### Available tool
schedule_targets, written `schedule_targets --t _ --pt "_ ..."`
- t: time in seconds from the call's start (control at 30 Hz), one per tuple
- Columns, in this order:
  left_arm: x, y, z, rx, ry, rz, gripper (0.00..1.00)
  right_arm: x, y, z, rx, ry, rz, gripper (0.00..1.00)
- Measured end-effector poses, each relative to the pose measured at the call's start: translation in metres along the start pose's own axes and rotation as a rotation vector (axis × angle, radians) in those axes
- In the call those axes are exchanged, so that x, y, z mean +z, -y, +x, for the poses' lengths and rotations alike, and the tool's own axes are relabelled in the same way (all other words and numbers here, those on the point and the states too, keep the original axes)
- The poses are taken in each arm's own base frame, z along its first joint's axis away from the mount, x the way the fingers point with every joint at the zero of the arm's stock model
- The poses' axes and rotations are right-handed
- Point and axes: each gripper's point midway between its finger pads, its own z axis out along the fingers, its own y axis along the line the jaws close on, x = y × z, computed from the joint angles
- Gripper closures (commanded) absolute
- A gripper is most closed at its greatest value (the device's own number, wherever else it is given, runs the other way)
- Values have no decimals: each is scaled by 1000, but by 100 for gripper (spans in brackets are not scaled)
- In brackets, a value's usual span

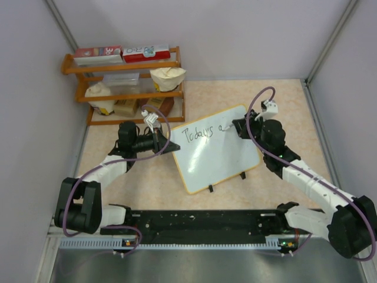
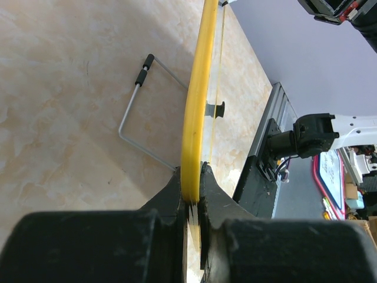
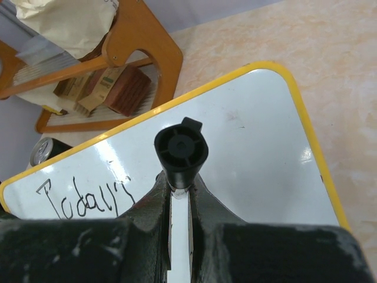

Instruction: Write a sentence on the whiteboard

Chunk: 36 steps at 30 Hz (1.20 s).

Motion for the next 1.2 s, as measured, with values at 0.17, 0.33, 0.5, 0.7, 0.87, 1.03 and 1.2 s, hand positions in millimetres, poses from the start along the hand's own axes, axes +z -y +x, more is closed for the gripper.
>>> schedule_targets --t 0.17,0.33,0.5,0.7,0.87,1.03,1.2 --pt "0 0 0 2 0 2 100 -4 2 -3 -4 7 16 100" --pt "0 1 0 4 0 3 100 -15 -5 -17 -4 46 -11 100" --pt "0 1 0 4 0 4 100 -31 -20 -36 -8 96 -74 100" --pt "0 1 0 4 0 4 100 -40 -35 -30 -45 78 -122 100" --pt "0 2 -1 8 1 6 100 -49 -67 1 -124 4 -193 100" --pt "0 2 0 8 1 6 100 -58 -98 31 -194 -46 -253 100" --pt "0 2 0 9 1 7 100 -58 -117 59 -233 -87 -283 100"
